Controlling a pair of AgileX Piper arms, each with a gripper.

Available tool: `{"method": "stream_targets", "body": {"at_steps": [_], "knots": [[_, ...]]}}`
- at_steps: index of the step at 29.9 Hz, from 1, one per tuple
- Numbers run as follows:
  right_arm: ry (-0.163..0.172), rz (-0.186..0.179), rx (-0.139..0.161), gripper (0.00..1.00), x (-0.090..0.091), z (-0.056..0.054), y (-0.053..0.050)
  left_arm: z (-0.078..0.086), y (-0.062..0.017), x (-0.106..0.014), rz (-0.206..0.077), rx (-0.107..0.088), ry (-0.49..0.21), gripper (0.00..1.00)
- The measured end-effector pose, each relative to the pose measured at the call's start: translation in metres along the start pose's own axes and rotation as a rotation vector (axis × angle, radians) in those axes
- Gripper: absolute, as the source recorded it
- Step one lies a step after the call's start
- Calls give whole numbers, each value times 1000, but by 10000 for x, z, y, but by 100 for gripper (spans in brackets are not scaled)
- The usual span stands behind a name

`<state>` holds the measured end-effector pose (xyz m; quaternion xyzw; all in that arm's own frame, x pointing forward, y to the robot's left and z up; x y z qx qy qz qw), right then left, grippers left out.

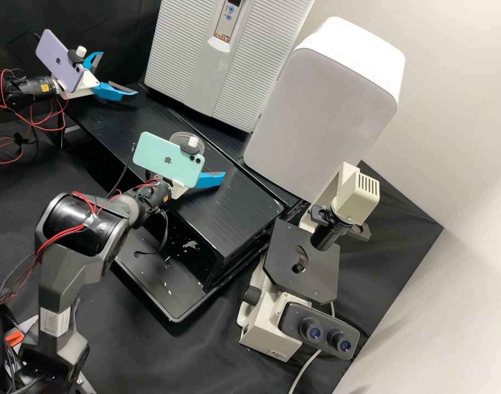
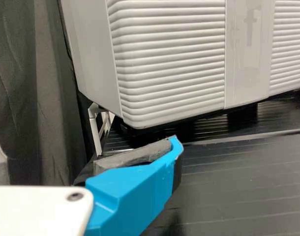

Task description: Slide the petri dish to the right

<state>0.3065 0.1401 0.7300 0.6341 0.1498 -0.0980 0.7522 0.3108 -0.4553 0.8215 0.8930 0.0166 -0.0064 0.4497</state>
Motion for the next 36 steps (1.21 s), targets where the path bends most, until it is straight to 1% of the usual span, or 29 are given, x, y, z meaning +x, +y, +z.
{"method": "stream_targets", "body": {"at_steps": [4, 8, 10, 12, 13, 15, 16, 19, 20, 21, 23, 26, 29, 31, 36], "knots": [[5, 8, 2, 100, -14, -12, 27, 0, 0, 0, 0, 0, 0, 100], [10, 9, 1, 100, -17, -25, 21, 0, 0, 0, 0, 0, 0, 100], [18, 11, 2, 100, -12, -52, 26, 0, 0, 0, 0, 0, 0, 100], [33, 12, 5, 100, 9, -117, 54, 0, 0, 0, 0, 0, 0, 100], [37, 9, 1, 100, 21, -135, 63, 0, 0, 0, 0, 0, 0, 100], [49, 1, -15, 100, 55, -176, 80, 0, 0, 0, 0, 0, 0, 100], [53, 7, -16, 100, 74, -191, 93, 0, 0, 0, 0, 0, 0, 100], [62, 6, -23, 100, 146, -232, 99, 0, 0, 0, 0, 0, 0, 100], [66, 12, -31, 100, 170, -250, 112, 0, 0, 0, 0, 0, 0, 100], [64, 9, -39, 100, 193, -251, 105, 0, 0, 0, 0, 0, 0, 100], [67, 10, -42, 100, 228, -270, 113, 0, 0, 0, 0, 0, 0, 100], [63, -4, -41, 100, 280, -284, 105, 0, 0, 0, 0, 0, 0, 100], [64, -3, -41, 100, 323, -295, 103, 0, 0, 0, 0, 0, 0, 100], [58, -11, -42, 100, 358, -281, 83, 0, 0, 0, 0, 0, 0, 100], [54, -19, -42, 100, 403, -279, 63, 0, 0, 0, 0, 0, 0, 100]]}}
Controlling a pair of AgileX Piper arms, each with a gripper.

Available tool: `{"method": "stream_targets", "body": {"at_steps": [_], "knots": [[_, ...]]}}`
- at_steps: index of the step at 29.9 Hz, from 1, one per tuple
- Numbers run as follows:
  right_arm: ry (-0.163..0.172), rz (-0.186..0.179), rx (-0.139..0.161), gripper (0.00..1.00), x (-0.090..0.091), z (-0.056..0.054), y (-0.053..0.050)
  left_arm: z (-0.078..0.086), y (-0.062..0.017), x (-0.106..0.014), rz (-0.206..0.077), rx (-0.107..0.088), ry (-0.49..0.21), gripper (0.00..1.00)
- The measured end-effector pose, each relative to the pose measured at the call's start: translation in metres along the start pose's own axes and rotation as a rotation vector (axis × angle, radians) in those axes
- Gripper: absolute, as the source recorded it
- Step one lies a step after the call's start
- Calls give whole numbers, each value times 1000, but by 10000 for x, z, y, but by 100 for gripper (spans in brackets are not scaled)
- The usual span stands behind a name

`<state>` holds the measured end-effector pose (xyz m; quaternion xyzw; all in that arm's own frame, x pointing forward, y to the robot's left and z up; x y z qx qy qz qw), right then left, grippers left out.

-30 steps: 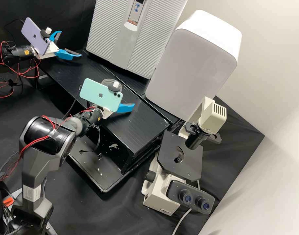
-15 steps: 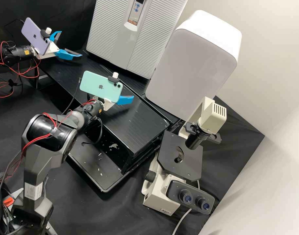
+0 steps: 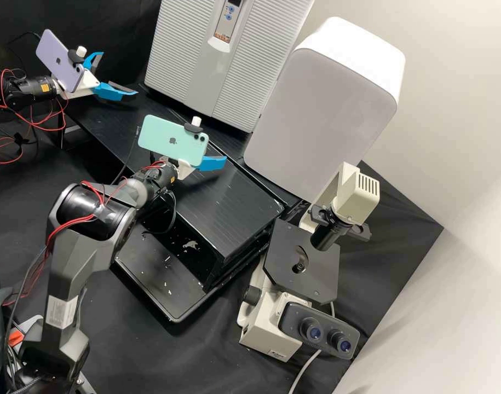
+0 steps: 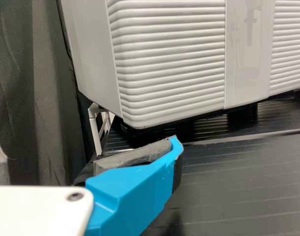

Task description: Slide the petri dish to the right

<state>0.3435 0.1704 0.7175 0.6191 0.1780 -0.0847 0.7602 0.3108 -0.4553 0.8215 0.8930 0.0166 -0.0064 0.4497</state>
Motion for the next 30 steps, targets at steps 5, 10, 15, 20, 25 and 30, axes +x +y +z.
{"method": "stream_targets", "body": {"at_steps": [5, 10, 15, 20, 25, 30], "knots": [[-1, -6, 8, 100, 11, -7, 1, 0, 0, 0, 0, 0, 0, 100], [-3, -18, 37, 100, 21, -12, -3, 0, 0, 0, 0, 0, 0, 100], [4, -17, 33, 100, 37, -36, 17, 0, 0, 0, 0, 0, 0, 100], [21, -30, 22, 0, 47, -70, 28, 0, 0, 0, 0, 0, 0, 100], [37, -46, 21, 0, 63, -73, -6, 0, 0, 0, 0, 0, 0, 100], [48, -51, 28, 0, 93, -87, -14, 0, 0, 0, 0, 0, 0, 100]]}}
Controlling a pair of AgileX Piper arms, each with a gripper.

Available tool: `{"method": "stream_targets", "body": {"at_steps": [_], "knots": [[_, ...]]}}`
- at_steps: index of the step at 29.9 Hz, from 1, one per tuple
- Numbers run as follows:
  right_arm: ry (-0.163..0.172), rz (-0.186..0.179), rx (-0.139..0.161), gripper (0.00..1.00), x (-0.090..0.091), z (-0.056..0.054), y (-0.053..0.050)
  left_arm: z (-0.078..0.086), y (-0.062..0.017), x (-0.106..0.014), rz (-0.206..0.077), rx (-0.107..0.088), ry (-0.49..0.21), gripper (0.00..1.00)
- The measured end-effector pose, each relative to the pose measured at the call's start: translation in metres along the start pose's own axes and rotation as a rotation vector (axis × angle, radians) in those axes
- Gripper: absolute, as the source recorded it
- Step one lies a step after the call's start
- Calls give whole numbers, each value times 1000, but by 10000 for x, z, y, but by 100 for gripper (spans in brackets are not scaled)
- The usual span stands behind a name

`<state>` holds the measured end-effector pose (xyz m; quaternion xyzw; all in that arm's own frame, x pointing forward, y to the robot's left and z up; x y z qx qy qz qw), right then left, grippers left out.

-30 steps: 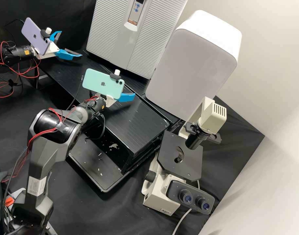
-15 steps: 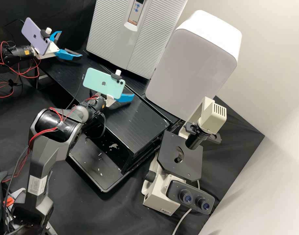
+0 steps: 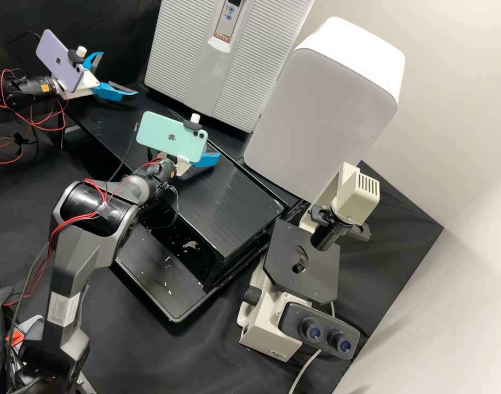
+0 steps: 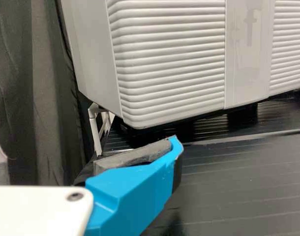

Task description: Slide the petri dish to the right

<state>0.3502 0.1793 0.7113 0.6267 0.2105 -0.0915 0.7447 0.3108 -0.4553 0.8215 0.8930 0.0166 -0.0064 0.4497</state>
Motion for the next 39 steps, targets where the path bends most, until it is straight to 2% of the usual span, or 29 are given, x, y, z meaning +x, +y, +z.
{"method": "stream_targets", "body": {"at_steps": [4, 6, 13, 18, 21, 30, 39], "knots": [[7, -7, -13, 0, 5, -2, -12, 0, 0, 0, 0, 0, 0, 100], [7, -7, 1, 0, 5, -2, -12, 0, 0, 0, 0, 0, 0, 100], [6, -7, 4, 0, 5, -1, -12, 0, 0, 0, 0, 0, 0, 100], [-10, 3, 40, 0, 5, 14, -4, 0, 0, 0, 0, 0, 0, 100], [-14, 5, 50, 0, 5, 18, -2, 0, 0, 0, 0, 0, 0, 100], [-22, 9, 67, 0, 5, 24, 1, 0, 0, 0, 0, 0, 0, 100], [-29, 1, 66, 0, -29, 50, -25, 0, 0, 0, 0, 0, 0, 100]]}}
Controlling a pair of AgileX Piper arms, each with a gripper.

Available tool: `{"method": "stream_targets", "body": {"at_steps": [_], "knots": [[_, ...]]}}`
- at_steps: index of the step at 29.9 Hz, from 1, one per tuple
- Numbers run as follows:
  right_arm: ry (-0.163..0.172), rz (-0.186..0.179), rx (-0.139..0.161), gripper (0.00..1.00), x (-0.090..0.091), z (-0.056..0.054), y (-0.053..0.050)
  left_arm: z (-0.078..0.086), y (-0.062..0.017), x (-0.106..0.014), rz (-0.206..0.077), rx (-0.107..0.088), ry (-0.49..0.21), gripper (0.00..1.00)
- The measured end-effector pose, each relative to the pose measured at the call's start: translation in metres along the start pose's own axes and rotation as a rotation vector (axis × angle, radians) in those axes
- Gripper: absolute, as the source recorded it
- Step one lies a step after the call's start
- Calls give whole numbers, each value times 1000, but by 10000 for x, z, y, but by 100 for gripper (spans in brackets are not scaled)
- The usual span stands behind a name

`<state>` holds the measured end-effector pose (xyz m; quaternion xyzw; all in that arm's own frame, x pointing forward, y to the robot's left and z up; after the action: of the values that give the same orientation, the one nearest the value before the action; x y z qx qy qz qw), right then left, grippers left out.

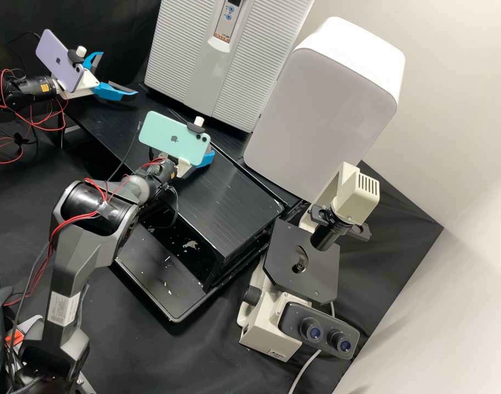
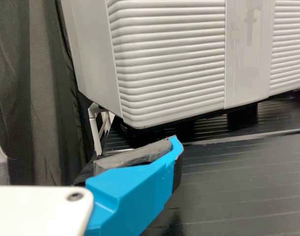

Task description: Slide the petri dish to the right

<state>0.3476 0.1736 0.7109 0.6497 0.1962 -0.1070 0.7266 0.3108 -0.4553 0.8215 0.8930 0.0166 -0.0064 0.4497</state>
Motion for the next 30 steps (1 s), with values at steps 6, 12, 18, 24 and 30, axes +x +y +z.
{"method": "stream_targets", "body": {"at_steps": [6, 12, 18, 24, 30], "knots": [[-5, -2, 4, 0, -100, 15, 3, 0, 0, 0, 0, 0, 0, 100], [-20, -17, 3, 0, -172, 71, -44, 0, 0, 0, 0, 0, 0, 100], [-20, -4, 1, 0, -258, 110, -52, 0, 0, 0, 0, 0, 0, 100], [-41, 9, -1, 0, -347, 223, -41, 0, 0, 0, 0, 0, 0, 100], [-57, 37, -4, 0, -468, 350, -21, 0, 0, 0, 0, 0, 0, 100]]}}
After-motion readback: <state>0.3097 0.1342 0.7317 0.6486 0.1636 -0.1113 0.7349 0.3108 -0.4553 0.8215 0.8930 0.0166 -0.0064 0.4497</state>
